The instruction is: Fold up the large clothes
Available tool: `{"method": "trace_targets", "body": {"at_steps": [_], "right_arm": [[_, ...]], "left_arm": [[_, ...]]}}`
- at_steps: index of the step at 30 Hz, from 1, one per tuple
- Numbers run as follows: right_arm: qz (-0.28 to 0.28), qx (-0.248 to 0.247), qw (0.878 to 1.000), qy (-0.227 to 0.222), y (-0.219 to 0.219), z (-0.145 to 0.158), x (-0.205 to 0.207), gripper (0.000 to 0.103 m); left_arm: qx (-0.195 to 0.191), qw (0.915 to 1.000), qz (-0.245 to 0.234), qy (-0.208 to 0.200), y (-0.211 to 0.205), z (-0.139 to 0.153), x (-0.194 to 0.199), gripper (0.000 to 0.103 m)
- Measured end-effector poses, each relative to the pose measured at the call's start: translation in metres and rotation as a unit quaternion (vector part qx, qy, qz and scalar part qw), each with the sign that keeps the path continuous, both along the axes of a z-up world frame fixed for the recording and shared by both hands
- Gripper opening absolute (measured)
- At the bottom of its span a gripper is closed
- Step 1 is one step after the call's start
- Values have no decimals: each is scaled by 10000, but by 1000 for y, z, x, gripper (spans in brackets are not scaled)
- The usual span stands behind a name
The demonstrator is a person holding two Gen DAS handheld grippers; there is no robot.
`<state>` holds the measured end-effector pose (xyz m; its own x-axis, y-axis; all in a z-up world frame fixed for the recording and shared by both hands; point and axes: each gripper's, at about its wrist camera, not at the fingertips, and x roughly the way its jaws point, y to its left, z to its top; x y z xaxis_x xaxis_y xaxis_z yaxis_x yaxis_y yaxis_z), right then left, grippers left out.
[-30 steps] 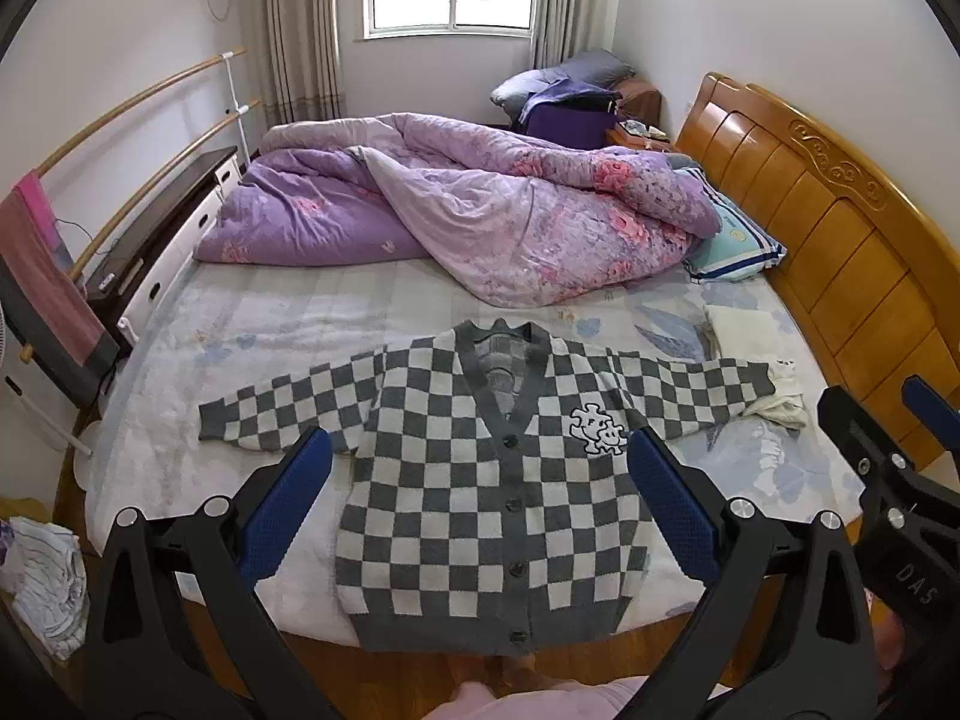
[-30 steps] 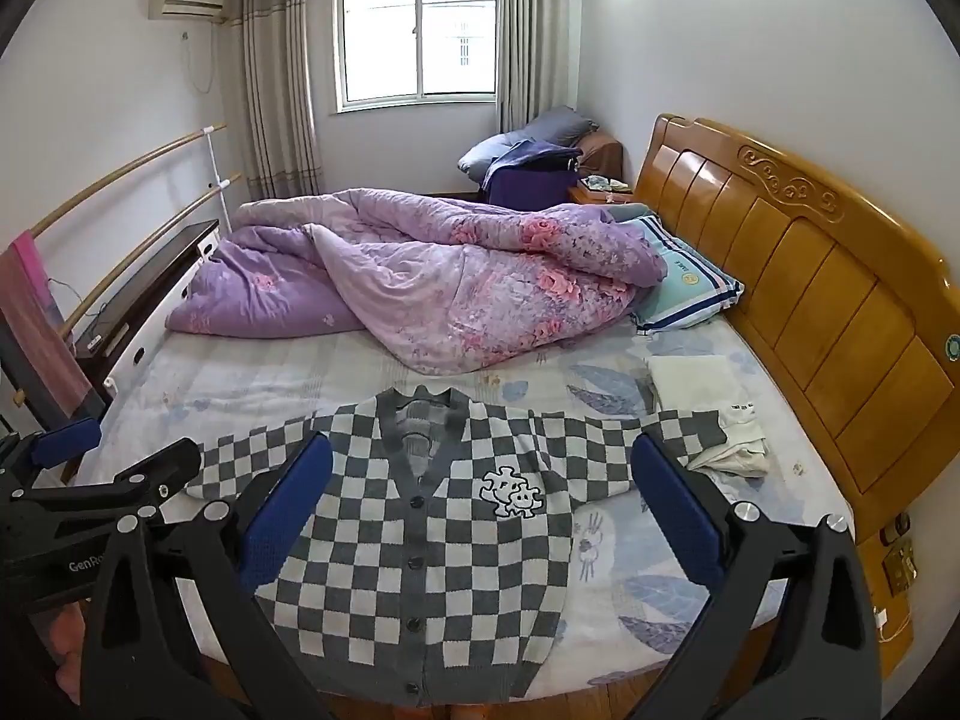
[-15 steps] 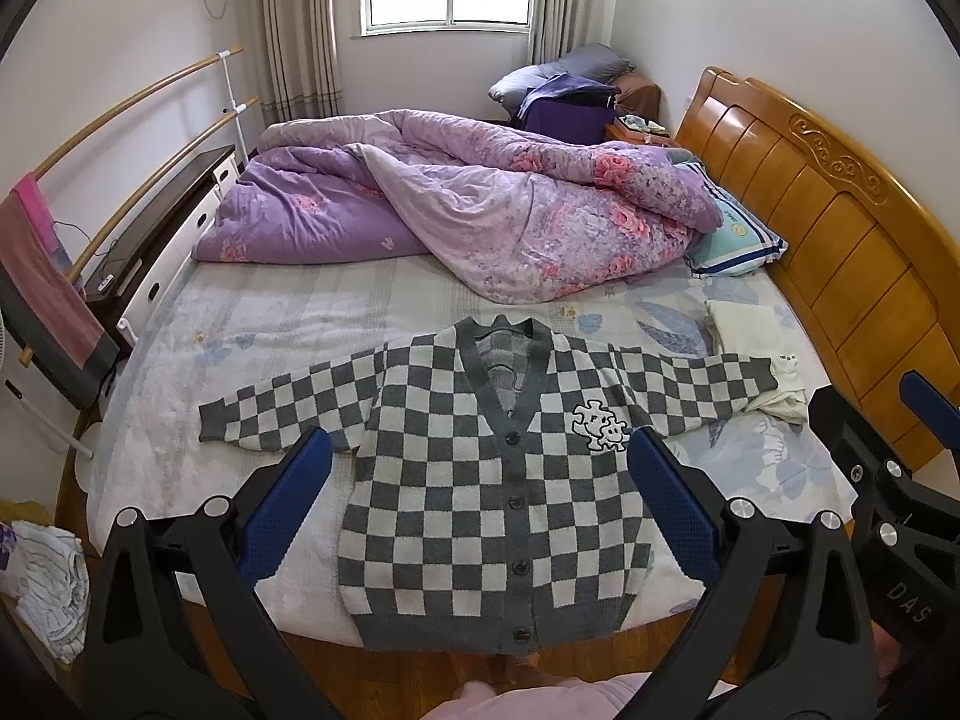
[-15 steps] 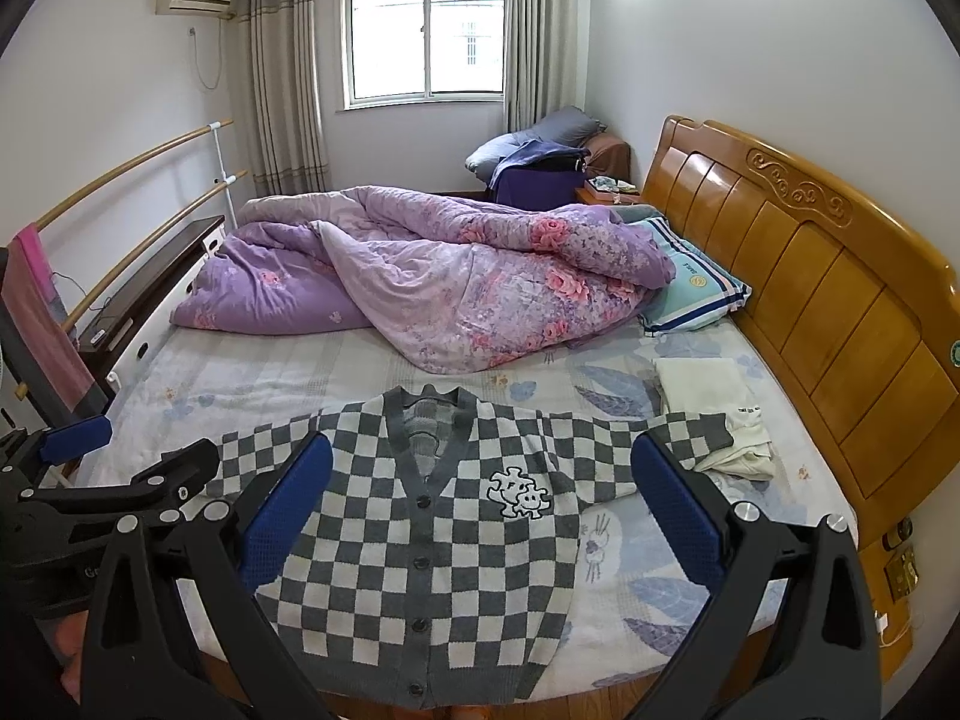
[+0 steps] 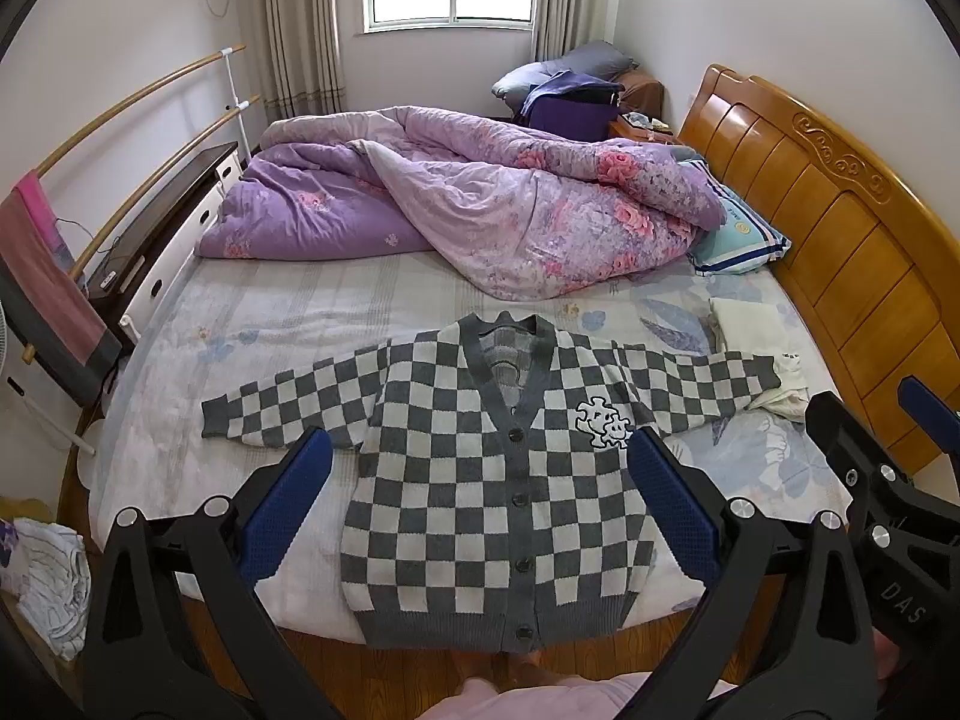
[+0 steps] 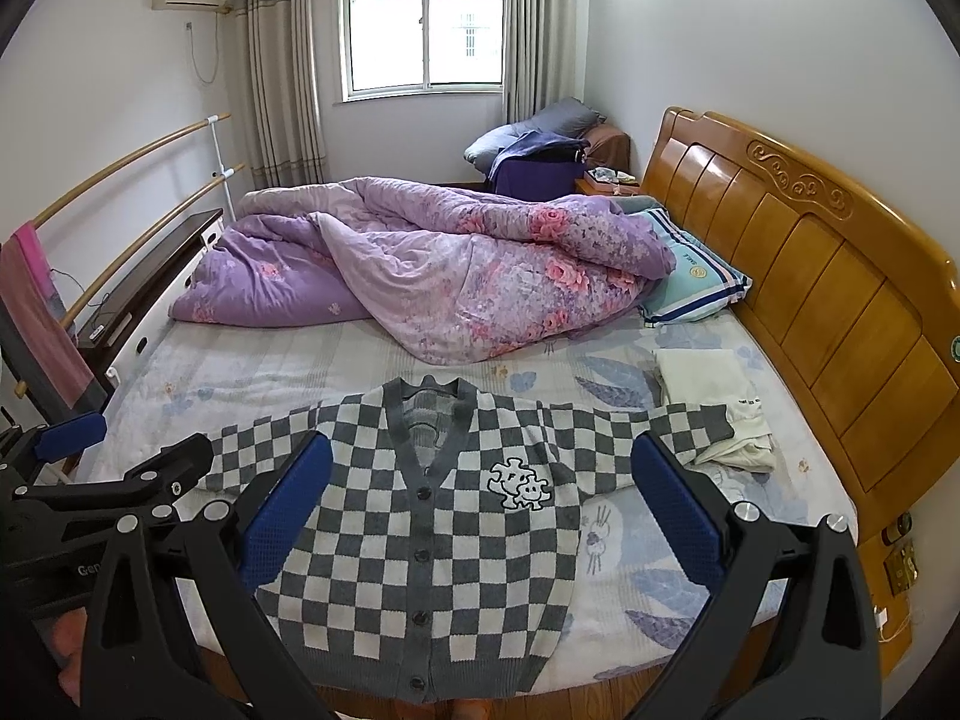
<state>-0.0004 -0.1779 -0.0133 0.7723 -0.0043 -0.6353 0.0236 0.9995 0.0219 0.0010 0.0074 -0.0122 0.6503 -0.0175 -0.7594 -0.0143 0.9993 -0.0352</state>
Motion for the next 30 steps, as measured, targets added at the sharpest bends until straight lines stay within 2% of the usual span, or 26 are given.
{"method": "trace_targets", "body": {"at_steps": [30], "right_arm": [[1,14,10000,39,1,-4,-2,96]], "left_arm": [[32,10000,-6,31,-2,0,3,98]]}}
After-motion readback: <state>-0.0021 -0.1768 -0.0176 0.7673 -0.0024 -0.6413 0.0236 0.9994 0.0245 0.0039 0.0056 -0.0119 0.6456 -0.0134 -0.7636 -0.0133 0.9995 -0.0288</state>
